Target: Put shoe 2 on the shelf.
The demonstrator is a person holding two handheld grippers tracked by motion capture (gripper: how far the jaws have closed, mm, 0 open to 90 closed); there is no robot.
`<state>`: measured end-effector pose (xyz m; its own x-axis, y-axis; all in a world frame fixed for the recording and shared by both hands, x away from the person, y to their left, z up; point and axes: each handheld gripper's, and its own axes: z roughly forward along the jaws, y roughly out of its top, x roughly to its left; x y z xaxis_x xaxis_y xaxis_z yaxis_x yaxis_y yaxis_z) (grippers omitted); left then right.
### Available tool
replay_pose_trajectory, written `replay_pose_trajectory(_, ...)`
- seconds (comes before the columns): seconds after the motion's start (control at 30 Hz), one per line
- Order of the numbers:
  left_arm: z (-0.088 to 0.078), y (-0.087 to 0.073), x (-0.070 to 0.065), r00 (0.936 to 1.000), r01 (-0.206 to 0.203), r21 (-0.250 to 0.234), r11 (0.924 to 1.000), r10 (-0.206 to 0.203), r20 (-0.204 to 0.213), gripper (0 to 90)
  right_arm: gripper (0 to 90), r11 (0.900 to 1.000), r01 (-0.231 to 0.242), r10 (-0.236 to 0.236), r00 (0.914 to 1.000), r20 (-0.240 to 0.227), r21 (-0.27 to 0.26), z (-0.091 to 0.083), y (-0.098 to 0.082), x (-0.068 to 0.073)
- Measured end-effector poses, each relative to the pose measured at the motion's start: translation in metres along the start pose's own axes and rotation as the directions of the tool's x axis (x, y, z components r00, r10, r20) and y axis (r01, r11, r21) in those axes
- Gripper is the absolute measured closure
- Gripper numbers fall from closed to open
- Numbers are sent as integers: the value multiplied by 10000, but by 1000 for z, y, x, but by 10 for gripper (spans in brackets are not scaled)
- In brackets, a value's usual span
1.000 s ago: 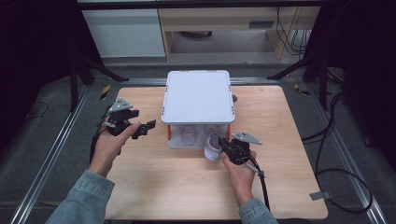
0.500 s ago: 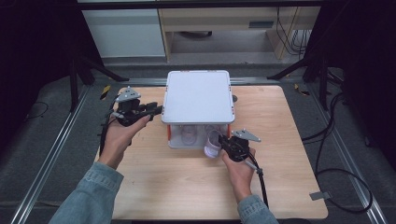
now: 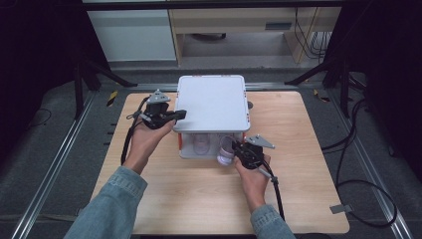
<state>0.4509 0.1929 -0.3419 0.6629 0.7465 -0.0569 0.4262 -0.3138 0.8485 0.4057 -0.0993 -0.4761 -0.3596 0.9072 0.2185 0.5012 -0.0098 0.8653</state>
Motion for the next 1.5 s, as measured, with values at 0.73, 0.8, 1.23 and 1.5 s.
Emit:
replay_pose_trajectory(0.73, 25, -6, 1, 9997, 160, 241, 9996, -156, -200, 889, 823, 9993, 361, -354, 9982, 483, -133, 17, -5, 11)
replay_pose_trajectory(0.8, 25, -6, 1, 9997, 192, 238, 9995, -187, -185, 889, 816, 9992, 359, -351, 9979, 549, -147, 18, -7, 12)
replay_pose_trajectory(1.23, 25, -5, 0, 9995, 206, 253, 9995, -200, -237, 888, 793, 9997, 161, -147, 9976, 678, -202, 24, -12, 18)
replay_pose_trajectory(1.5, 26, -5, 1, 9995, 218, 280, 9994, -212, -239, 889, 784, 9998, 18, -7, 9985, 555, -200, 25, -10, 21)
